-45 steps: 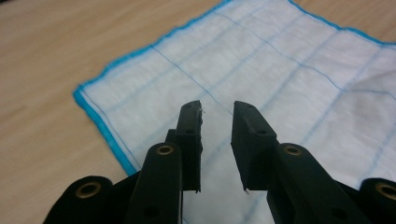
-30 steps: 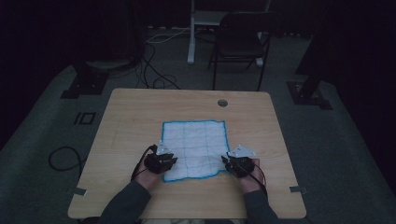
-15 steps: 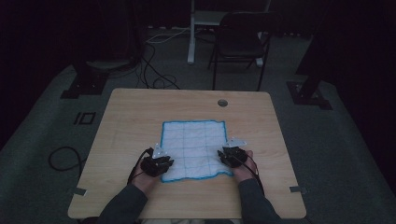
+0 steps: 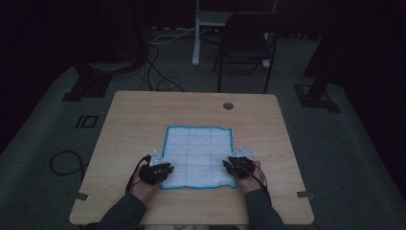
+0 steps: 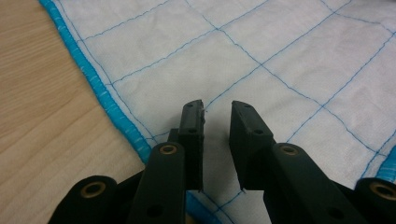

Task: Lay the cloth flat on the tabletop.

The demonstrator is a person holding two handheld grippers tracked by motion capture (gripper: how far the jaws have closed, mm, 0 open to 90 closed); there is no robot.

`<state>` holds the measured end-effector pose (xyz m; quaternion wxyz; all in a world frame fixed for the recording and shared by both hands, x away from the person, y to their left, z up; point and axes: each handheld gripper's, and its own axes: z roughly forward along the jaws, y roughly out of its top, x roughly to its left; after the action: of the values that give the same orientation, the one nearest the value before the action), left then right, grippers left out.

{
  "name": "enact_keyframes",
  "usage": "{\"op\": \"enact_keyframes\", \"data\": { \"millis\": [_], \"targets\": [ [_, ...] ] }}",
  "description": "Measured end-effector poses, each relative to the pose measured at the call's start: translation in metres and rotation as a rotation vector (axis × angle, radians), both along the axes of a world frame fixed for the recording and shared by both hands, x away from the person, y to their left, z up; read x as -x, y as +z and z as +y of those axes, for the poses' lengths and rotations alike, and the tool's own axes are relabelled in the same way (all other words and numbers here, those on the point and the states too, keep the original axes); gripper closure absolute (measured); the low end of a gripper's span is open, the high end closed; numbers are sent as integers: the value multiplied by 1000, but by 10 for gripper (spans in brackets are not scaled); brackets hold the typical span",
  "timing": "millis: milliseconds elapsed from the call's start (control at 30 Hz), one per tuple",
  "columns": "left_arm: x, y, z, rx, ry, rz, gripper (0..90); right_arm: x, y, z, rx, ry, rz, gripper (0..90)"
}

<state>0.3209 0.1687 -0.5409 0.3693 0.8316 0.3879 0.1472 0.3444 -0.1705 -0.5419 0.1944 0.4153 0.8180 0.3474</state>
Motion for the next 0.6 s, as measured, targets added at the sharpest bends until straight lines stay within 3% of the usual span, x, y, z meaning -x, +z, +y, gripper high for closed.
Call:
{"op": "enact_keyframes", "data": {
  "millis": [400,600],
  "targets": [
    [14,-3,6,55,14,8,758,11,-1,0,-13,1,3,671],
    [19,-3,6,58,20,6,756,15,-1,0,-15,1,0,669]
  ]
}}
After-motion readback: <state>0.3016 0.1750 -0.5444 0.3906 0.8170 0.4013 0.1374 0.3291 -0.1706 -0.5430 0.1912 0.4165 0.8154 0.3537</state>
